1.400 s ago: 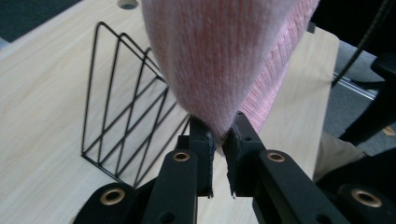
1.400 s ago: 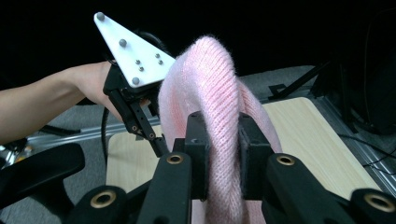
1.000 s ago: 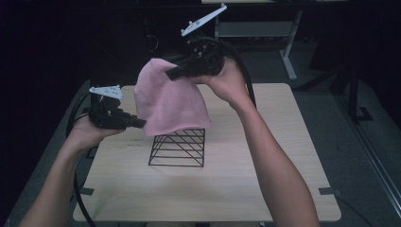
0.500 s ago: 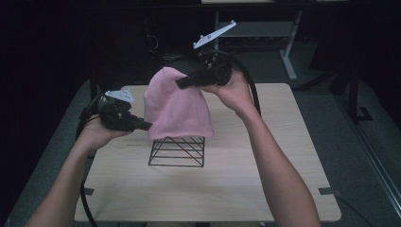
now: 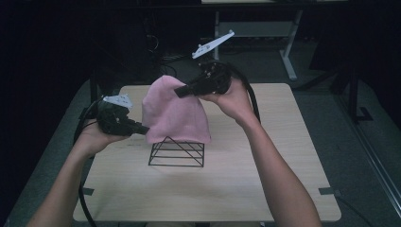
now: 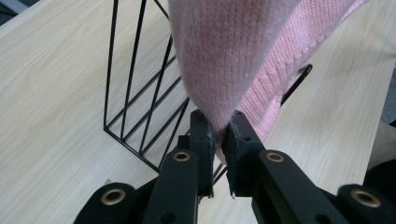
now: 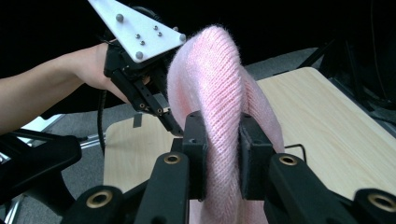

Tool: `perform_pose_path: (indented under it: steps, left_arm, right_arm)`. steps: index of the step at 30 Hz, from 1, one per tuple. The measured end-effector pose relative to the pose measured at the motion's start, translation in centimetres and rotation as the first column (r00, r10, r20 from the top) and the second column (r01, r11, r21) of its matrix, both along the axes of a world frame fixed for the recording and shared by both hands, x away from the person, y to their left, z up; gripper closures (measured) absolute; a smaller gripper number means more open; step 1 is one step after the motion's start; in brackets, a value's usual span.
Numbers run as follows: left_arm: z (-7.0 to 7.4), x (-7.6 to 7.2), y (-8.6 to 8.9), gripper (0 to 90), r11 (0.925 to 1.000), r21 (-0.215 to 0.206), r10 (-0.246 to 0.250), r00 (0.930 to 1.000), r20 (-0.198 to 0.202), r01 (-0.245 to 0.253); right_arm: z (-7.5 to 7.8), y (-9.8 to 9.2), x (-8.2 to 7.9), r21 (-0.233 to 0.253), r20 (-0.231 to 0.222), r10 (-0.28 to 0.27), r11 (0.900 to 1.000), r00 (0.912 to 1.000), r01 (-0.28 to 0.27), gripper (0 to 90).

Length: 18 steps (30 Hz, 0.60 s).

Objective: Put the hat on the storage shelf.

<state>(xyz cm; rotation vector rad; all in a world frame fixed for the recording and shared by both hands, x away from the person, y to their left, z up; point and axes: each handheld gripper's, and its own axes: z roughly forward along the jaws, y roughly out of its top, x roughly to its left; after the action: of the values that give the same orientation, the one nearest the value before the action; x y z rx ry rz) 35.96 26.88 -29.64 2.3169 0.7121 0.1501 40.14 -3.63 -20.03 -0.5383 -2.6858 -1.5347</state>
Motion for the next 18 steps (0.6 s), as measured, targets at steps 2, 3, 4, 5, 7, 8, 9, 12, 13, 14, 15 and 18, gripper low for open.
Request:
perform_pose_path:
  steps: [2,3,4,5,7,8,9,12,13,14,15,18]
  left_arm:
    - [-0.2,-0.2,0.0,82.4,0.9998,0.019,-0.002,0.9999,0.01,0.002]
    - [-0.4,-0.3,0.0,82.5,0.9999,0.012,0.003,0.9999,0.01,-0.003]
    - [-0.5,-0.3,0.0,82.5,0.9997,0.023,-0.003,0.9999,0.013,0.003]
    - [-0.6,-0.4,-0.1,82.5,0.9998,0.021,0.001,1.0,0.009,-0.002]
    - [-1.0,-0.4,-0.1,82.6,0.9998,0.019,0.004,1.0,0.006,-0.004]
    - [-1.2,-0.4,-0.1,82.6,0.9996,0.029,-0.003,1.0,0.006,0.003]
    - [-1.3,-0.4,-0.1,82.5,0.9994,0.034,0.002,1.0,0.0,-0.002]
    - [-1.7,-0.5,0.0,82.5,0.9991,0.042,0.007,1.0,-0.003,-0.007]
    - [-1.9,-0.5,0.0,82.5,0.9991,0.041,0.01,0.9999,-0.005,-0.01]
    - [-2.0,-0.5,0.0,82.6,0.9991,0.041,0.009,0.9999,-0.006,-0.009]
    - [-2.1,-0.5,0.1,82.6,0.999,0.045,0.007,1.0,-0.005,-0.007]
    - [-2.4,-0.6,0.2,82.6,0.9988,0.049,0.009,0.9999,-0.009,-0.008]
  right_arm:
    - [-0.4,0.1,-0.1,0.003,0.002,0.012,1.0,0.9999,-0.012,75.1]
    - [-0.6,0.1,-0.2,0.002,-0.001,0.013,1.0,0.9999,-0.013,75.0]
    - [-0.8,0.2,-0.2,0.006,-0.009,0.016,1.0,0.9998,-0.016,74.8]
    - [-1.1,0.1,-0.2,0.009,-0.014,0.017,1.0,0.9998,-0.017,74.6]
    - [-1.5,0.1,-0.1,0.014,-0.023,0.02,1.0,0.9995,-0.02,74.0]
    - [-1.7,0.1,0.0,0.017,-0.029,0.025,1.0,0.9993,-0.024,73.7]
    - [-1.9,0.2,0.0,0.016,-0.025,0.027,1.0,0.9993,-0.027,73.5]
    - [-2.7,0.3,0.0,0.009,-0.041,0.034,0.999,0.9986,-0.034,73.1]
    - [-2.8,0.4,0.0,0.008,-0.044,0.036,0.999,0.9984,-0.035,73.0]
    - [-2.9,0.4,0.0,0.011,-0.045,0.038,0.999,0.9983,-0.037,72.9]
    - [-2.9,0.4,0.0,0.011,-0.045,0.038,0.999,0.9983,-0.037,72.9]
    - [-3.3,0.5,0.0,0.001,-0.05,0.044,0.999,0.9978,-0.044,72.7]
